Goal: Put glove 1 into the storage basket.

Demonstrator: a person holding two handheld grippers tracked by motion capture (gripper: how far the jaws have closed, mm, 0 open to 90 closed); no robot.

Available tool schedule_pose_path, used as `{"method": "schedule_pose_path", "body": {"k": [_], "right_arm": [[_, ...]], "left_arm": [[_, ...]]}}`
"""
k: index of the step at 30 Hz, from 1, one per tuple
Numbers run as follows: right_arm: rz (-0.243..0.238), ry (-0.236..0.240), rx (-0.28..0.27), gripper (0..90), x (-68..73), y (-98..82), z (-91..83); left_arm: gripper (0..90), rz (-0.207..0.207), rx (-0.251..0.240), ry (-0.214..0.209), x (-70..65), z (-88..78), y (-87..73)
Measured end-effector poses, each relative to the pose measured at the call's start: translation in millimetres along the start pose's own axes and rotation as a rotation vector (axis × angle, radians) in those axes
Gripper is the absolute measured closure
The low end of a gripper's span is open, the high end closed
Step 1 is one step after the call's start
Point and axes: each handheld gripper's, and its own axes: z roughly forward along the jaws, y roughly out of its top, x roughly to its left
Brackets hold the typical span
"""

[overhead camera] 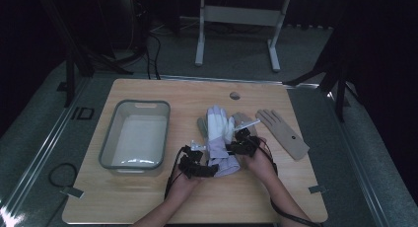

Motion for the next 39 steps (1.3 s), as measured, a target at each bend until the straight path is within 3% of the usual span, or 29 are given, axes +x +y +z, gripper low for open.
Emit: {"method": "schedule_pose_path", "body": {"k": [2, 3, 10, 16, 18, 23, 28, 32, 39], "right_arm": [[-0.067, -0.09, -0.016, 81.0, 14.0, -1.3, -0.8], [-0.077, -0.108, -0.019, 81.1, 16.5, -1.6, -0.7], [-0.091, -0.15, -0.051, 81.1, 22.4, -5.3, -1.0], [-0.138, -0.205, -0.07, 82.2, 31.4, -6.4, -0.9], [-0.137, -0.208, -0.074, 82.4, 32.1, -6.5, -2.0], [-0.081, -0.164, -0.069, 83.2, 25.3, -6.8, -4.5], [-0.098, -0.186, -0.061, 84.0, 28.7, -4.6, -4.0], [-0.062, -0.157, -0.109, 83.9, 25.7, -3.0, -10.0], [-0.056, -0.169, -0.155, 83.8, 28.1, 9.2, -23.4]], "left_arm": [[24.9, 0.007, 0.01, -0.016, 0.7, 0.0, 1.3], [27.3, 0.006, 0.012, -0.03, 0.9, 0.0, 1.5], [50.5, -0.033, 0.046, -0.121, 3.6, 0.5, 3.2], [66.1, -0.015, 0.045, -0.129, 1.9, -1.8, 3.3], [70.0, -0.001, 0.037, -0.12, -0.1, -2.5, 3.3], [73.2, 0.017, 0.046, -0.111, -2.0, -3.7, 5.7], [74.7, 0.016, 0.039, -0.111, -2.4, -5.3, 6.4], [75.8, 0.03, 0.038, -0.131, 2.8, -10.9, 11.9], [75.9, 0.077, 0.025, -0.122, 2.6, -27.4, 28.5]]}}
